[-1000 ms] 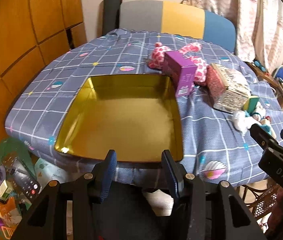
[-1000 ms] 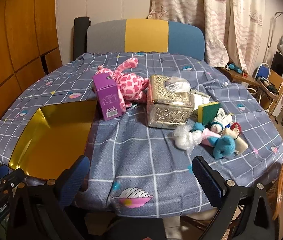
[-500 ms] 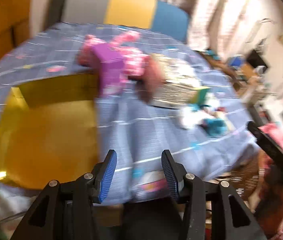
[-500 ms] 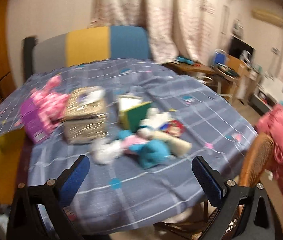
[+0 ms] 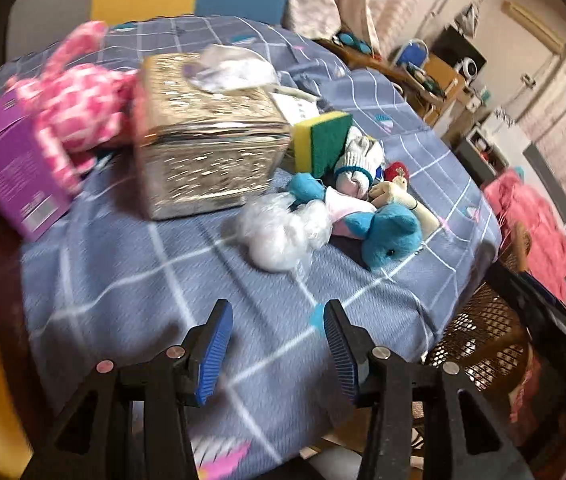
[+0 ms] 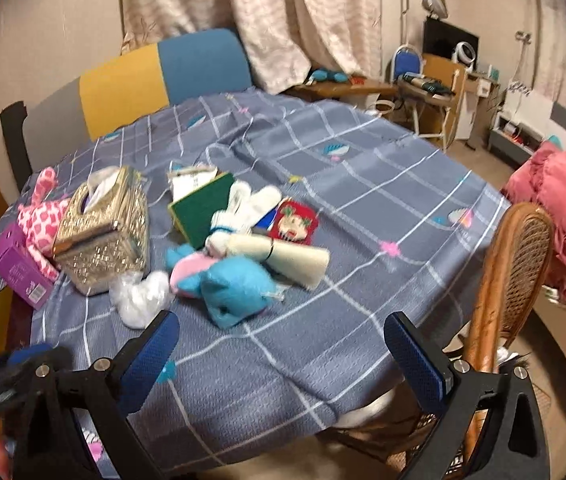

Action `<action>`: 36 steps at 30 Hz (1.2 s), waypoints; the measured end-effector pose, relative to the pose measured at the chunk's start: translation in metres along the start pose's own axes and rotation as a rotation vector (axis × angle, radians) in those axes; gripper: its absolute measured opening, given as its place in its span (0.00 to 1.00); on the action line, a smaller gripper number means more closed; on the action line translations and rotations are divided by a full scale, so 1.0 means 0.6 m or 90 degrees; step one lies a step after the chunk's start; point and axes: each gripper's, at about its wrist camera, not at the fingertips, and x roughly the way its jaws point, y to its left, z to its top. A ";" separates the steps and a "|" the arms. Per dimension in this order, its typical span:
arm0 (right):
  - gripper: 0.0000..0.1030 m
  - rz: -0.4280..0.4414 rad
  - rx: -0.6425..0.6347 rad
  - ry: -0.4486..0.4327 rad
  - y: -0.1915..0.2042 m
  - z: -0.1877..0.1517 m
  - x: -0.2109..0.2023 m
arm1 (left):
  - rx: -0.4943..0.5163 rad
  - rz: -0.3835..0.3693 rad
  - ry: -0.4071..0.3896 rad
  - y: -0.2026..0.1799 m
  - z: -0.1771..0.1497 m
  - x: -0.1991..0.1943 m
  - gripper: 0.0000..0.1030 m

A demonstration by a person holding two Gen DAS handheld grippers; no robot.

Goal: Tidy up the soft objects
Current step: 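Move the left tool to the clear plastic bag and close on it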

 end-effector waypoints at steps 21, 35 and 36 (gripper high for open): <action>1.00 0.022 -0.007 0.059 0.002 -0.026 0.053 | 0.067 0.016 -0.020 -0.024 0.072 0.147 0.23; 1.00 0.017 0.005 0.074 -0.004 -0.025 0.084 | 0.015 -0.034 -0.044 0.003 0.033 0.120 0.32; 1.00 0.015 0.007 0.072 -0.005 -0.024 0.083 | 0.012 -0.032 -0.049 0.003 0.035 0.116 0.49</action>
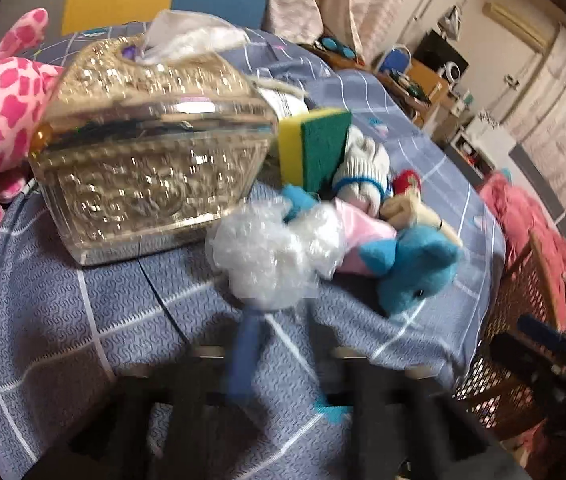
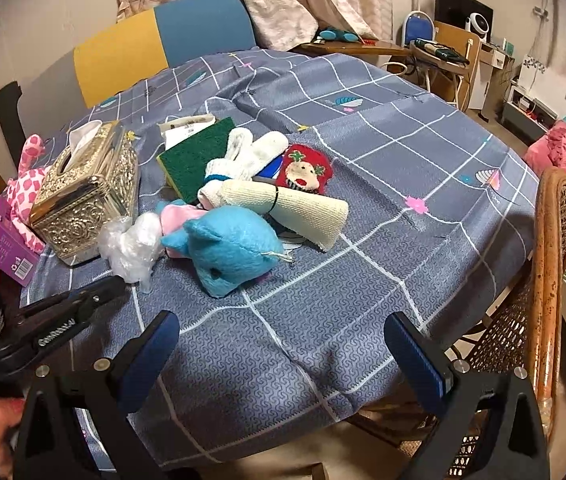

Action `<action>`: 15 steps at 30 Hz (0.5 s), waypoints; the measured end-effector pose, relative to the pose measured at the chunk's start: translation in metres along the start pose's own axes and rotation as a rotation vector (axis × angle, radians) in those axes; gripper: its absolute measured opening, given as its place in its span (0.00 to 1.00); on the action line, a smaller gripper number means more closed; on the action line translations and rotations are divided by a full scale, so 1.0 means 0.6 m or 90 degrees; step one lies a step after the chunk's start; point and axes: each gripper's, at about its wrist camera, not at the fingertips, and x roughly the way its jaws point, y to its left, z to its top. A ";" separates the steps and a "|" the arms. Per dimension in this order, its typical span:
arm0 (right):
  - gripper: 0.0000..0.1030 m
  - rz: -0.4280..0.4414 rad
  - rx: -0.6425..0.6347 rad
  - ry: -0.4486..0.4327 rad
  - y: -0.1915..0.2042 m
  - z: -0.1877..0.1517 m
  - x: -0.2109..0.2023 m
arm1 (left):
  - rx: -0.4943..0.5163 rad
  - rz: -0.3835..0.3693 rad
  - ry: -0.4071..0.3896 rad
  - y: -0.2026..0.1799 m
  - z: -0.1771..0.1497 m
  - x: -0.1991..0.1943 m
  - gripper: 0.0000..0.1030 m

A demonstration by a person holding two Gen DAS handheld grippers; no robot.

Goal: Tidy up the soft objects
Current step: 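Move the left tool to the clear plastic bag and close on it, then carry the bag into the gold tray with the left tool while the right tool grasps the blue fish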

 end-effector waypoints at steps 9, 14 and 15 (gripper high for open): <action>1.00 -0.010 0.012 0.003 -0.013 0.002 0.004 | 0.020 0.044 0.025 -0.025 0.051 0.043 0.58; 1.00 -0.011 0.009 0.006 -0.014 0.000 0.010 | 0.036 0.023 0.016 -0.024 0.045 0.046 0.30; 1.00 -0.008 0.009 0.005 -0.014 0.001 0.012 | 0.044 0.024 0.015 -0.024 0.038 0.041 0.28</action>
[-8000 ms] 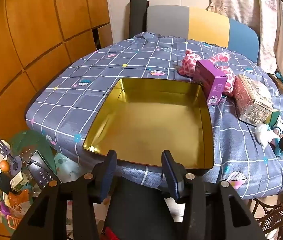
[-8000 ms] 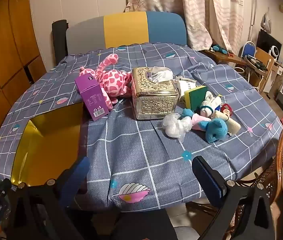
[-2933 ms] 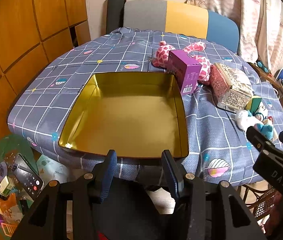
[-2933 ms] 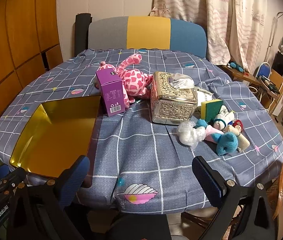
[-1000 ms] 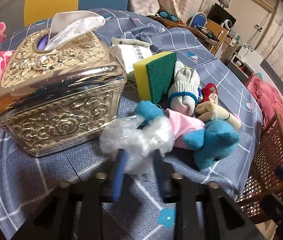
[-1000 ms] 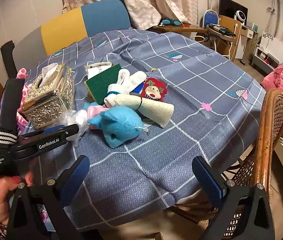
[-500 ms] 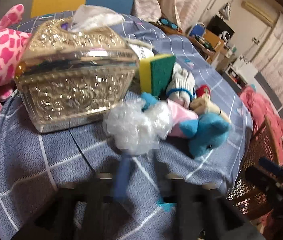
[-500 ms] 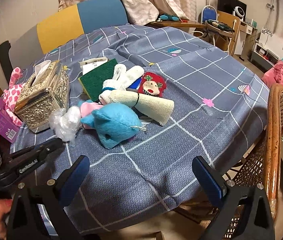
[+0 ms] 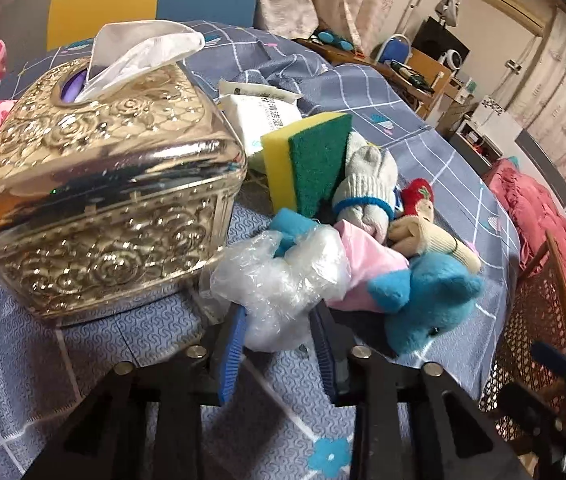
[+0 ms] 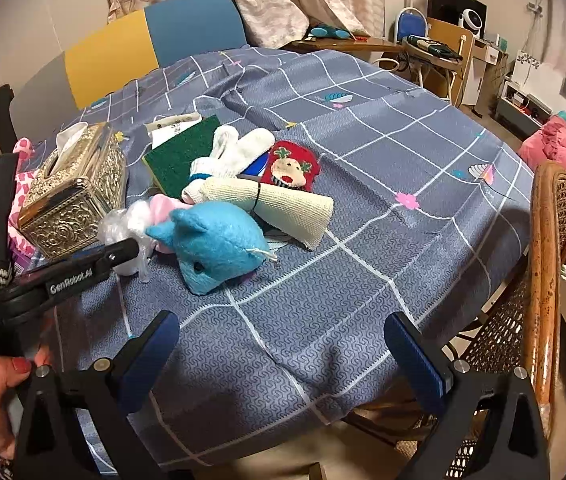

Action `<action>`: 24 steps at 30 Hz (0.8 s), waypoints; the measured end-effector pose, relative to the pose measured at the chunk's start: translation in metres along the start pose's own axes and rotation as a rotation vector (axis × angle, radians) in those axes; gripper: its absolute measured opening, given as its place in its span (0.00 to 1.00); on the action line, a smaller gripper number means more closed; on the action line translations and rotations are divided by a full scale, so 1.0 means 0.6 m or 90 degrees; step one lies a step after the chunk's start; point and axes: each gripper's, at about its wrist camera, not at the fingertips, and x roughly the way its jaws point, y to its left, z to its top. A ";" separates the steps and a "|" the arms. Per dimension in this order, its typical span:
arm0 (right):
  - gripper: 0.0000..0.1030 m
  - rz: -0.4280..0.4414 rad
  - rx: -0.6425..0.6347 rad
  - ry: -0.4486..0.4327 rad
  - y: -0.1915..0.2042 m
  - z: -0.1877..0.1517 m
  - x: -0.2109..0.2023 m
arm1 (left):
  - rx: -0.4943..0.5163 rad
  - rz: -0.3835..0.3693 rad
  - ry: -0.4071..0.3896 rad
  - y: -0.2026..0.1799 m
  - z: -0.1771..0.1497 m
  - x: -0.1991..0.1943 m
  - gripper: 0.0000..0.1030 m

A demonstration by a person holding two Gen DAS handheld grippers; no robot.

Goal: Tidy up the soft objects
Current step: 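Carry the bag into the gold tray with the left tool while the right tool grasps the blue fish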

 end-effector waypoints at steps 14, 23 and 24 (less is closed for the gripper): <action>1.00 0.088 -0.020 -0.012 0.050 0.049 0.070 | -0.042 -0.013 -0.004 0.040 -0.074 -0.059 0.07; 0.55 0.118 -0.023 0.008 0.058 0.059 0.109 | -0.084 -0.023 0.000 0.043 -0.038 -0.047 0.46; 0.54 0.121 -0.013 0.007 0.052 0.054 0.102 | -0.078 -0.018 0.007 0.039 -0.032 -0.041 0.48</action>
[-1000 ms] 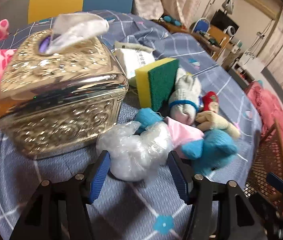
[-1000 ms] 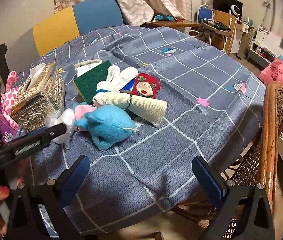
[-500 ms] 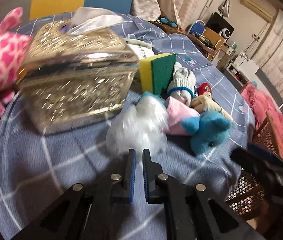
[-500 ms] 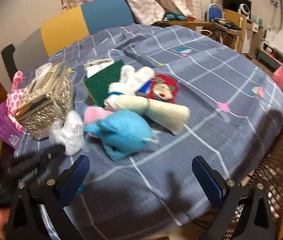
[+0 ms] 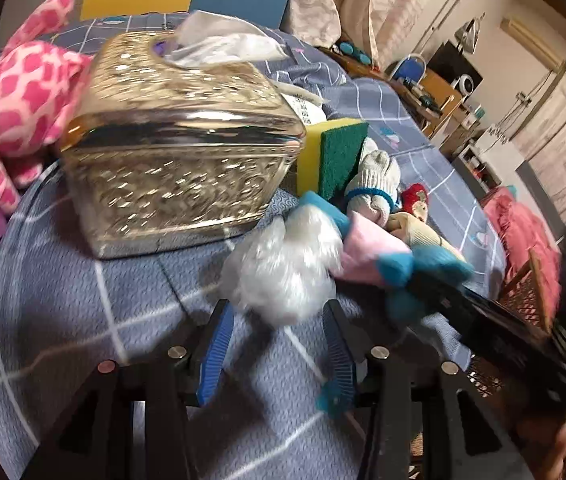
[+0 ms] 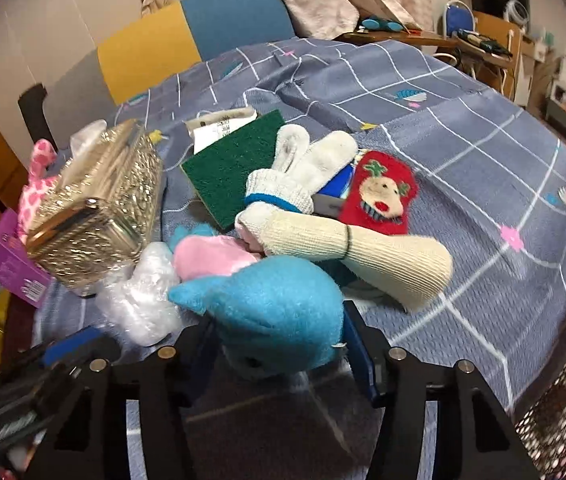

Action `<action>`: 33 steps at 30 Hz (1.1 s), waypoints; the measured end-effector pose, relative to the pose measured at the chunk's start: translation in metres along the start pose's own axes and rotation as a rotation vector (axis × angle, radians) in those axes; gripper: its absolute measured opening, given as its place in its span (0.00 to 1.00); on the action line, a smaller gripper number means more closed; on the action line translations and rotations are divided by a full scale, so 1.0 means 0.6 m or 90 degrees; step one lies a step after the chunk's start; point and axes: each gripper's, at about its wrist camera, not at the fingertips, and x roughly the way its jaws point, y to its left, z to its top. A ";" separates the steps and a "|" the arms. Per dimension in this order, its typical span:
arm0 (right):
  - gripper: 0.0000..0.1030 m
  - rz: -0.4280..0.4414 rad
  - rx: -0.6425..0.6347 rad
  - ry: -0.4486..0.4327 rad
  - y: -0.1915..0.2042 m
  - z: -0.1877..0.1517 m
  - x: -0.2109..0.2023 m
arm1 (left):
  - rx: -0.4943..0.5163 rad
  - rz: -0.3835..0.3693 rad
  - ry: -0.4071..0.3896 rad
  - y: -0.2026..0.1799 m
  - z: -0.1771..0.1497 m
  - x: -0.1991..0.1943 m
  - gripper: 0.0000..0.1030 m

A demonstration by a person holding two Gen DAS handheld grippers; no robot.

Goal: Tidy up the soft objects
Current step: 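Carry the bag into the gold tray with the left tool while the right tool grasps the blue fish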

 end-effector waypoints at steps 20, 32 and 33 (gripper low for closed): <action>0.54 -0.028 0.042 0.008 -0.033 -0.040 -0.052 | 0.028 -0.022 -0.017 0.002 -0.012 -0.006 0.23; 0.54 0.003 0.024 -0.005 0.009 -0.048 -0.088 | -0.070 -0.055 -0.076 0.088 -0.061 -0.174 0.23; 0.54 0.008 0.020 -0.007 0.015 -0.049 -0.092 | -0.082 -0.053 -0.087 0.105 -0.065 -0.196 0.24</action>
